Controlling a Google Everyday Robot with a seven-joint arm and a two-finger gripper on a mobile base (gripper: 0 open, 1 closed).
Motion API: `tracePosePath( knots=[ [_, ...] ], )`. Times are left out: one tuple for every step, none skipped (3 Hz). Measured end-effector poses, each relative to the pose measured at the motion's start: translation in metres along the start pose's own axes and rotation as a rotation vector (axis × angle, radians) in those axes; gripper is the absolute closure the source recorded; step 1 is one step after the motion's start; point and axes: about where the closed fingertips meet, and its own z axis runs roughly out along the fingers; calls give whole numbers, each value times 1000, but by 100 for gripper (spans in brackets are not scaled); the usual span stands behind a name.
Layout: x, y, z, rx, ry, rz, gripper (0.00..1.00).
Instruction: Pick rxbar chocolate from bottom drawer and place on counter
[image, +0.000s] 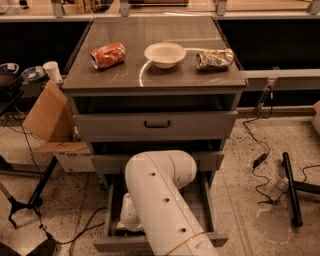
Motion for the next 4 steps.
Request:
tracePosePath(
  knots=[
    [-1,1,1,-1,-2,2,0],
    [-6,6,7,-1,-18,5,0],
    [-11,10,14,1,-36,6,0],
    [-14,13,19,14,-46,5,19]
  ],
)
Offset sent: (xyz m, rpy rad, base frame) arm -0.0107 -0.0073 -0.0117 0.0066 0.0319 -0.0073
